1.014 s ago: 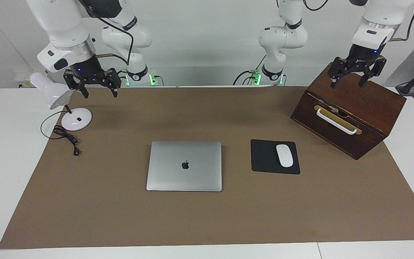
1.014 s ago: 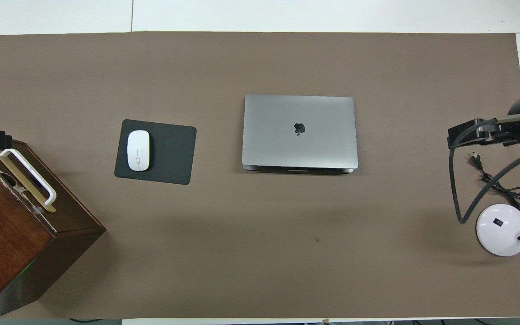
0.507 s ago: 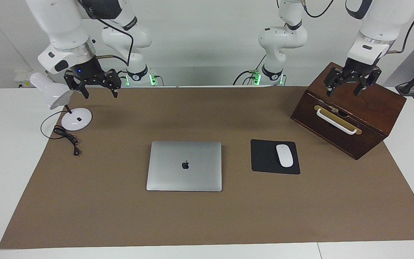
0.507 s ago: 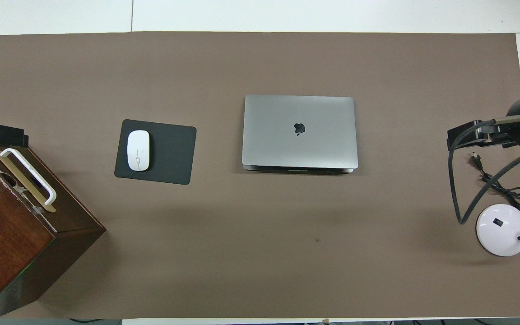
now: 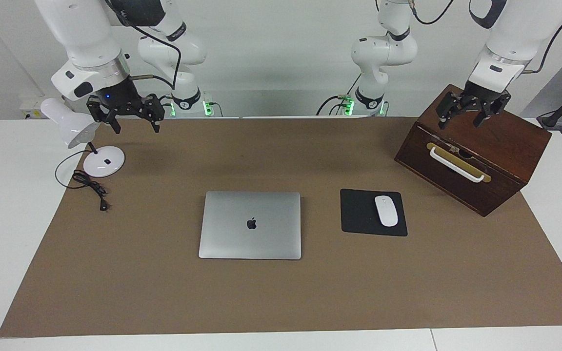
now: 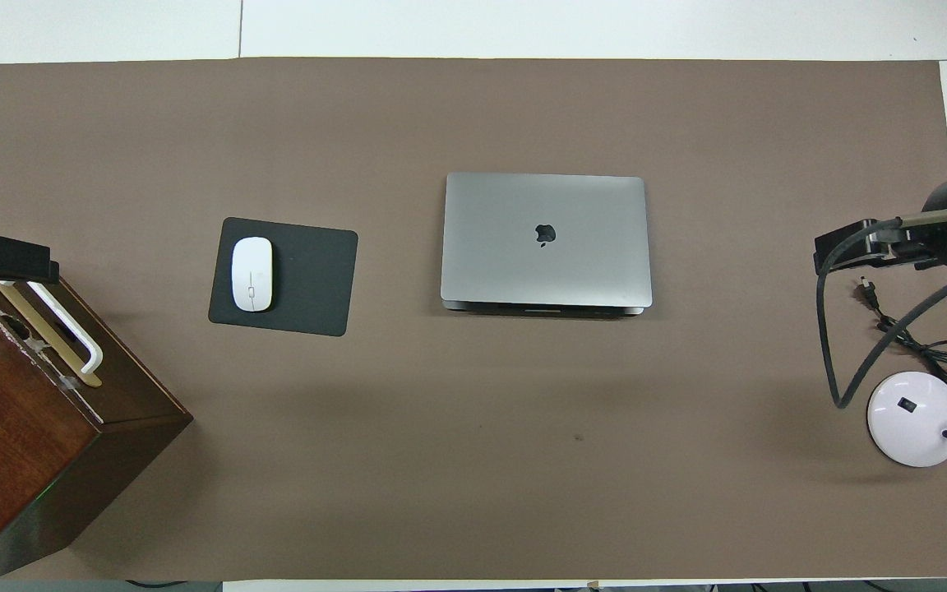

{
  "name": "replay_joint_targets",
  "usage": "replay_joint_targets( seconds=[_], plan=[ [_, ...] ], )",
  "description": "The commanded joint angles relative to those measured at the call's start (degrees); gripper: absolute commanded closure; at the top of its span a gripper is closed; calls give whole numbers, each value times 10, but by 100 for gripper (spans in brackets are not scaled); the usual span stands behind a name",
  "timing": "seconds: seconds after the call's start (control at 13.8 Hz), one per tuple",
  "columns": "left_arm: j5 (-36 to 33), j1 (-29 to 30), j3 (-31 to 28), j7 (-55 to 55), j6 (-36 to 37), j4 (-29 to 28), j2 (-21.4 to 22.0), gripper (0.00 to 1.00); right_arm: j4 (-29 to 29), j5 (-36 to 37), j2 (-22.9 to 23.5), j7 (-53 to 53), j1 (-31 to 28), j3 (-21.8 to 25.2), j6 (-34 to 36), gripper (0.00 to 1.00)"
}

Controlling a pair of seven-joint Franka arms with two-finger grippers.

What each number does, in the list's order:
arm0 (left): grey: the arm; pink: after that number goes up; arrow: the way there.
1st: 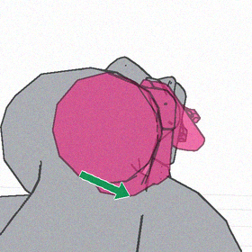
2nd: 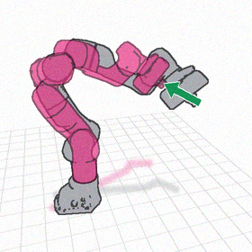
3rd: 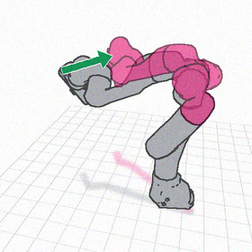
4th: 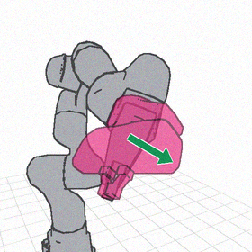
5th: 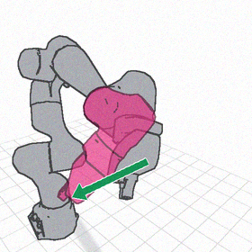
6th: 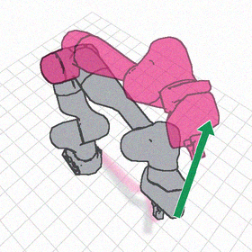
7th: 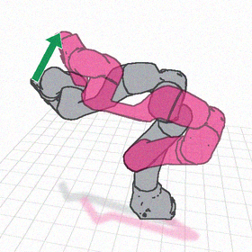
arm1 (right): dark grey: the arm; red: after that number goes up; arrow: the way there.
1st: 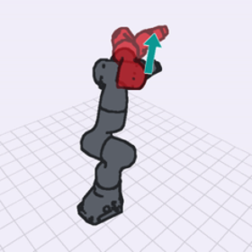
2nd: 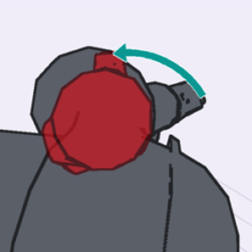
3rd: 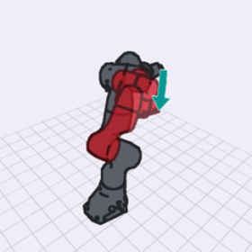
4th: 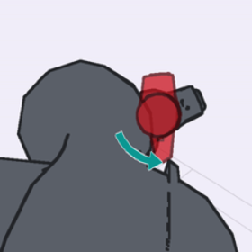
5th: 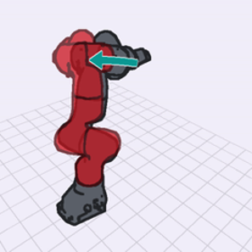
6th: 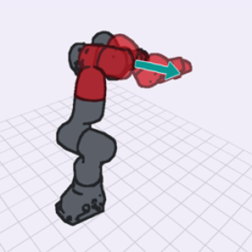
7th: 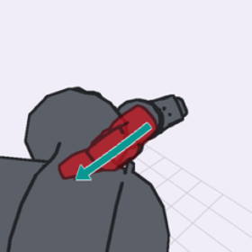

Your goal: Close laptop with both arms

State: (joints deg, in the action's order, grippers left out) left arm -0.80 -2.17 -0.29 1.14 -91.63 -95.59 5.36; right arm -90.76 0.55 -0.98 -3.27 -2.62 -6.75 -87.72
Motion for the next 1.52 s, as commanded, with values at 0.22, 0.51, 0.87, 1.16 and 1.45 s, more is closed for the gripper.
replay_joint_targets(
  seconds=[0.22,0.51,0.87,1.16,1.45],
  plan=[
    [9,23,14,9,5,6,0,0,-13,-8,-7,-10,-5,-4,-4,0],
    [9,23,16,8,5,6,6,0,-13,-8,-7,-10,-5,-4,-3,0],
    [9,23,15,4,12,3,11,0,-13,-8,-7,-10,-5,-4,-3,0],
    [26,23,13,2,8,2,11,0,-13,-8,-7,-10,-5,-4,-4,0],
    [26,23,12,2,6,2,11,0,-12,-8,-7,-8,-6,-2,-8,0]
  ],
)
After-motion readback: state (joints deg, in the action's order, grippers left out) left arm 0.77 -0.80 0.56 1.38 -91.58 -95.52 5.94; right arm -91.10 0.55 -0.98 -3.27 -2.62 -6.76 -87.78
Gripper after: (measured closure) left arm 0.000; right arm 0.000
